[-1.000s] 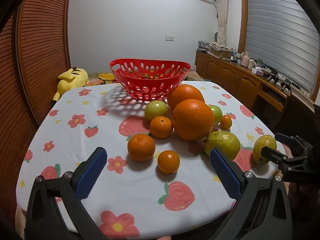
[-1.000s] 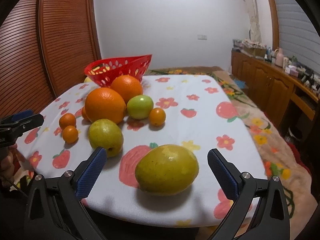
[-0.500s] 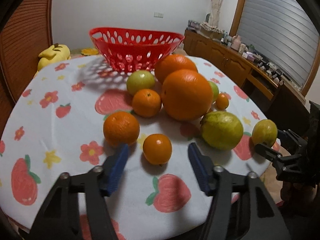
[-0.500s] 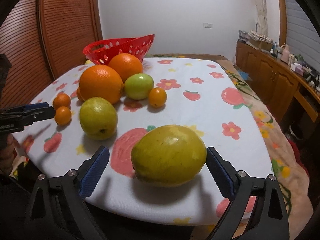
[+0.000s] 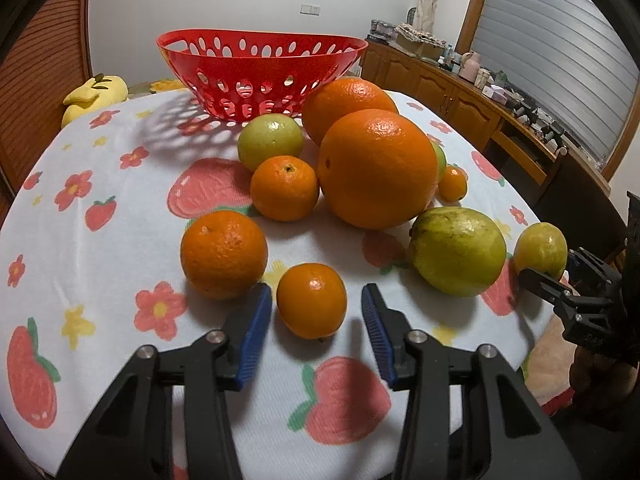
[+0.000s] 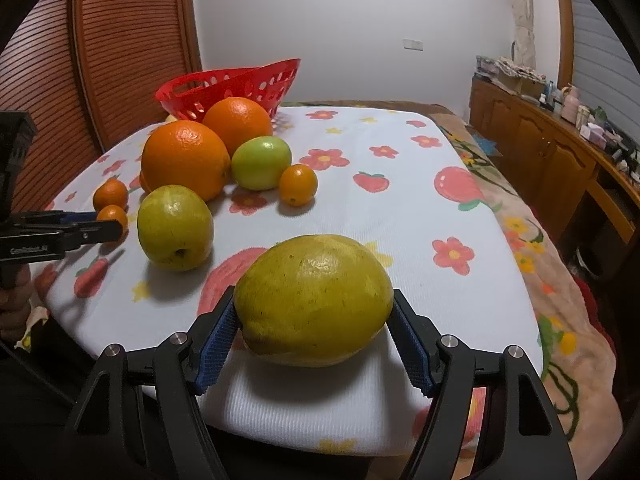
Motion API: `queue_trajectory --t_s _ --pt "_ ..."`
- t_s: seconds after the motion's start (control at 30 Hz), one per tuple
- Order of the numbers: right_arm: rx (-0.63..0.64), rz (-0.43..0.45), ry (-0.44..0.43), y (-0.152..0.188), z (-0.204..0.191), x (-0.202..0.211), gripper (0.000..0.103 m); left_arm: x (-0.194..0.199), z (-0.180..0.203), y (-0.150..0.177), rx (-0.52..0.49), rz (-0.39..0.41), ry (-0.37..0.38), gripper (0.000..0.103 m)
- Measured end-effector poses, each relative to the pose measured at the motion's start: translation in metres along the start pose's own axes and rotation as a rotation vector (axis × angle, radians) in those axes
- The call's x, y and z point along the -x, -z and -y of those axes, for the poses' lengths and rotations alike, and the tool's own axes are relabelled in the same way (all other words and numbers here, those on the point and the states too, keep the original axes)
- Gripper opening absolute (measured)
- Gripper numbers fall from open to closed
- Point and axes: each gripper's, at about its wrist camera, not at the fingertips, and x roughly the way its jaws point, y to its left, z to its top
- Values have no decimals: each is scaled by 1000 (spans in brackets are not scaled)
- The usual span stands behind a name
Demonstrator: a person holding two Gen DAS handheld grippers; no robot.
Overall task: Organize fruits
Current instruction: 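Grasp the large yellow-green pomelo with the right tool while the left tool approaches a mandarin, then grasp a small mandarin with the left tool while the right tool lifts the pomelo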
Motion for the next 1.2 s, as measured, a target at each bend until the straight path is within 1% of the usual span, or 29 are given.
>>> queue_trajectory --t_s 0.07,0.1,0.23,0.33,0.63,0.87,1.2 --pt "1 -1 -14 -1 0 -1 74 -1 -1 0 0 0 1 33" --pt "3 -1 -21 -3 0 -3 74 -1 -2 0 2 1 6 33" --pt "14 14 -37 -7 -2 -3 74 4 -3 0 8 13 14 33" --pt "21 32 -48 -12 -3 1 74 15 -1 -3 3 42 23 33" --pt "53 97 -73 -40 -9 11 74 40 0 -18 -2 112 34 33" --pt "73 138 -120 -64 -18 14 74 47 -4 -32 0 150 12 33" --pt "122 191 -156 -97 -38 11 74 56 -13 -56 -16 200 -16 33"
